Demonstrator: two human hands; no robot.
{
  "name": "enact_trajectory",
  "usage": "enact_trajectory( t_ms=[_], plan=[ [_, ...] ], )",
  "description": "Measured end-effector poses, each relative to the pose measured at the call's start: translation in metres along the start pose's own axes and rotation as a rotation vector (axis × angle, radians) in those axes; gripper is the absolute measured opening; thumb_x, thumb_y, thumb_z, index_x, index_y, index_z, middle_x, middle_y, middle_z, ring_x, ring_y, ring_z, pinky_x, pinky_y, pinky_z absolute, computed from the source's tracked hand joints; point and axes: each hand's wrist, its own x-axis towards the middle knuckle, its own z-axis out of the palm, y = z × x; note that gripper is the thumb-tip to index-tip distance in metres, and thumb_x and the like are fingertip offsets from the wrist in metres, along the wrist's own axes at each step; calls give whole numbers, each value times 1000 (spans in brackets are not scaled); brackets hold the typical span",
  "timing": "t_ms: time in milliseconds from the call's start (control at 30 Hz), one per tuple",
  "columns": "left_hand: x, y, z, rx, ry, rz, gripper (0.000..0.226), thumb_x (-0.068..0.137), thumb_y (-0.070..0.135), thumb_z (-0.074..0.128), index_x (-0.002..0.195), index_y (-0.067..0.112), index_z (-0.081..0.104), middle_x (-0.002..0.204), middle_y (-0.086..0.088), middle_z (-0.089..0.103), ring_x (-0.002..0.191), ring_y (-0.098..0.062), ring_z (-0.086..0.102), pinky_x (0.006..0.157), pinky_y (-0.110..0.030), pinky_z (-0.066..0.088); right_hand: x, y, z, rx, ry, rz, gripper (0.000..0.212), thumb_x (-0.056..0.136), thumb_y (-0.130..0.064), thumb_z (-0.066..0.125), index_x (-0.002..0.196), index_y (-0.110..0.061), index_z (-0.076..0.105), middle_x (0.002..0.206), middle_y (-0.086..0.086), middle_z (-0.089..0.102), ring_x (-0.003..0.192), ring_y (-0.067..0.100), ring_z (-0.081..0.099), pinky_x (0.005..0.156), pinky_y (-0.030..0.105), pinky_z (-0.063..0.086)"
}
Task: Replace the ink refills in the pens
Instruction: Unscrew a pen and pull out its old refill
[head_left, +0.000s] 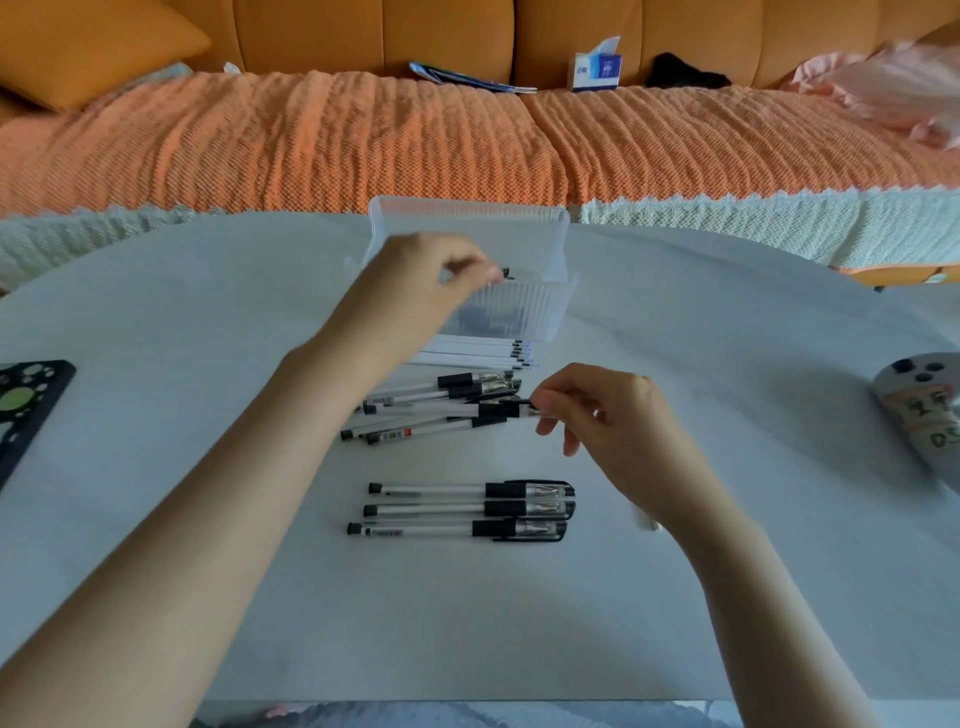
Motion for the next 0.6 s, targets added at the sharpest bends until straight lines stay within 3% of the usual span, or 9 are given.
enact_trajectory(
  t_ms=[100, 167, 233, 600],
  plan=[
    [-40, 13, 8, -50, -148, -4, 20, 88, 37, 58, 100, 26, 70, 98, 16, 69, 92, 3, 61, 86, -13, 43, 0, -1, -1, 34, 27, -4, 15, 90, -22, 57, 76, -23, 64, 67, -14, 66, 52, 7, 55, 50, 10, 36],
    [-60, 15, 13, -65, -208, -44, 21, 83, 44, 61, 97, 31, 69, 93, 19, 69, 89, 5, 62, 87, -22, 48, -1, -4, -1, 61, 19, -16, 15, 90, -20, 57, 77, -20, 65, 67, -14, 66, 52, 6, 54, 50, 10, 36],
    [-71, 14, 17, -88, -198, -83, 19, 80, 44, 64, 95, 32, 70, 91, 20, 69, 88, 6, 62, 86, -30, 50, -2, -6, 0, 85, 5, -26, 15, 90, -18, 57, 77, -19, 65, 66, -12, 66, 52, 6, 54, 51, 11, 37],
    [-86, 3, 36, -101, -118, -124, 16, 83, 45, 62, 85, 29, 67, 70, 17, 68, 73, -2, 64, 75, -34, 51, -3, -9, 5, 138, -110, -63, 6, 87, -13, 62, 85, -13, 68, 69, -1, 67, 56, 7, 58, 55, 9, 40]
  ],
)
